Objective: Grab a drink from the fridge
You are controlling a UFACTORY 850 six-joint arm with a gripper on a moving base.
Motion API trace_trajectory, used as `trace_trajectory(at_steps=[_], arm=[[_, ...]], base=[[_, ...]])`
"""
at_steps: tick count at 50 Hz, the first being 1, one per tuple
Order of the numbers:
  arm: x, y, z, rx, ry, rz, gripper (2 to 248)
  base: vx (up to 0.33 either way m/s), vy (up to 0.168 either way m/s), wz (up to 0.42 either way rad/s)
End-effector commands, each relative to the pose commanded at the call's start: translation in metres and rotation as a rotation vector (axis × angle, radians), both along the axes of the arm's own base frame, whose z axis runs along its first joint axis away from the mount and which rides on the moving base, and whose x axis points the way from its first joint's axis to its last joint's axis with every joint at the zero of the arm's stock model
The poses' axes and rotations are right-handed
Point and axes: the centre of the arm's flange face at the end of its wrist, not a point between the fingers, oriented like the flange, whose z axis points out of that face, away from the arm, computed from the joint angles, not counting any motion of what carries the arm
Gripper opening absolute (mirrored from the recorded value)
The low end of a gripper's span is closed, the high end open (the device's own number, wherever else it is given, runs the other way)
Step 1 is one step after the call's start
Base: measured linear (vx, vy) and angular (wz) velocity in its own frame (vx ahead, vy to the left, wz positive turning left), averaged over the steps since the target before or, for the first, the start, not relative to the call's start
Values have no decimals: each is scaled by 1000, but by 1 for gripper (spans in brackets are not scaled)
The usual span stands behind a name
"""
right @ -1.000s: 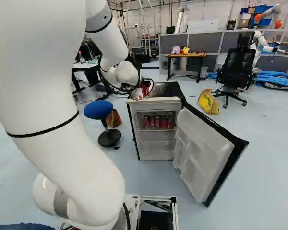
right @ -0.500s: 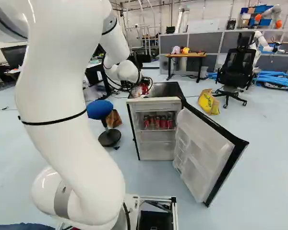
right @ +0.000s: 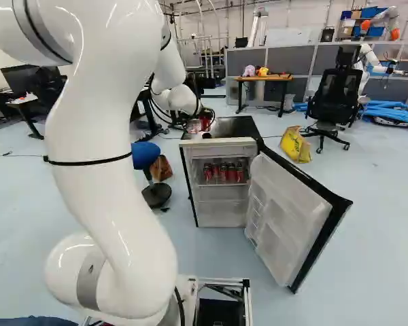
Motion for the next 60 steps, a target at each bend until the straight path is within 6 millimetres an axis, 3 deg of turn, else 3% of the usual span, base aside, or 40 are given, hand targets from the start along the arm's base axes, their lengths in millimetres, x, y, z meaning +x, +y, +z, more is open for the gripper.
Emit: trace_trajectory(at_steps=[16, 60], arm=[[18, 1, -2, 9, -2, -4, 92], [20, 1, -10, 10, 10, -4, 92]], base=[[0, 0, 0], [0, 0, 0]])
